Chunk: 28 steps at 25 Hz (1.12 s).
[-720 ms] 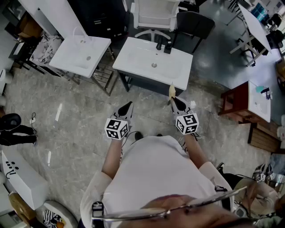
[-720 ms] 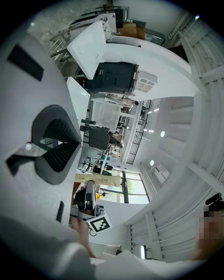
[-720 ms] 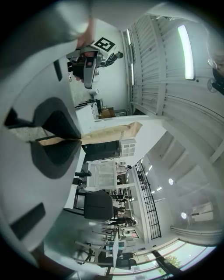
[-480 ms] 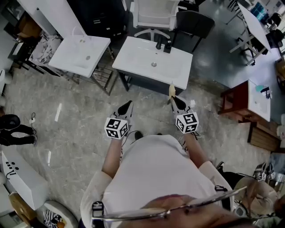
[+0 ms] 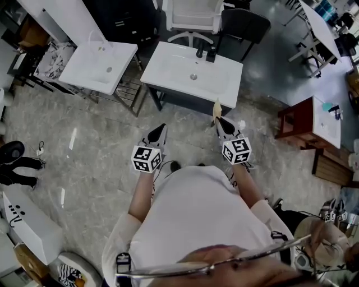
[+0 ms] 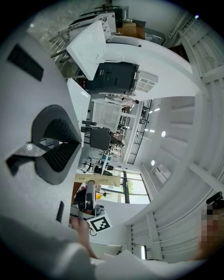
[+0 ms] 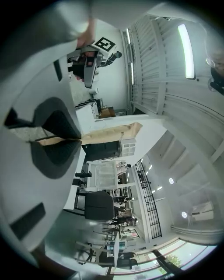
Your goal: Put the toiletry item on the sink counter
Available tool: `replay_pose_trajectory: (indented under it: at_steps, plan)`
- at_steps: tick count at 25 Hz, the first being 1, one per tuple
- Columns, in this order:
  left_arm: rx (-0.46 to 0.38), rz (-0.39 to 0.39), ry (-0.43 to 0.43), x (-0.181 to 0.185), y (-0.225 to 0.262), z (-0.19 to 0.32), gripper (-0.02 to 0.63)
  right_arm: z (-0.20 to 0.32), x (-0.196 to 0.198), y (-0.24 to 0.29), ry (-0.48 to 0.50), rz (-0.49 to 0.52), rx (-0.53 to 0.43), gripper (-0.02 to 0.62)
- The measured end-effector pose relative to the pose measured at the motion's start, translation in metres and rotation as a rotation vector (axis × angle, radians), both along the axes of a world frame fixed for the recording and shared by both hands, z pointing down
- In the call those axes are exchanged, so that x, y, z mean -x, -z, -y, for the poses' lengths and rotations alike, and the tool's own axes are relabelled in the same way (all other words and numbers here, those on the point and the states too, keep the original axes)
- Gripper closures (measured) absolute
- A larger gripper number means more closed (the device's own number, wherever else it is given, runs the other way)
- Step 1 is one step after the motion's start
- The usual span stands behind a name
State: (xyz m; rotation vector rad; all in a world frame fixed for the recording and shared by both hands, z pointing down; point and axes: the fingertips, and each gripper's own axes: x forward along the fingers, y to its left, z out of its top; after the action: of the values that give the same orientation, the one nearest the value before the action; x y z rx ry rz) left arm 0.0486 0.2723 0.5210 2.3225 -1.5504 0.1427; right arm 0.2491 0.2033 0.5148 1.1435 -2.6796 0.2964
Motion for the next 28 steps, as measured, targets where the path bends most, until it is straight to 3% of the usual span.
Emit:
replay_pose_trajectory:
  at_steps: [28]
  plan:
    - [0.023,-0.024,-0.122,0.041,-0.015,0.006,0.601,-0.016,0.038,-0.007,-0.093,-0.035,0.005,0.577]
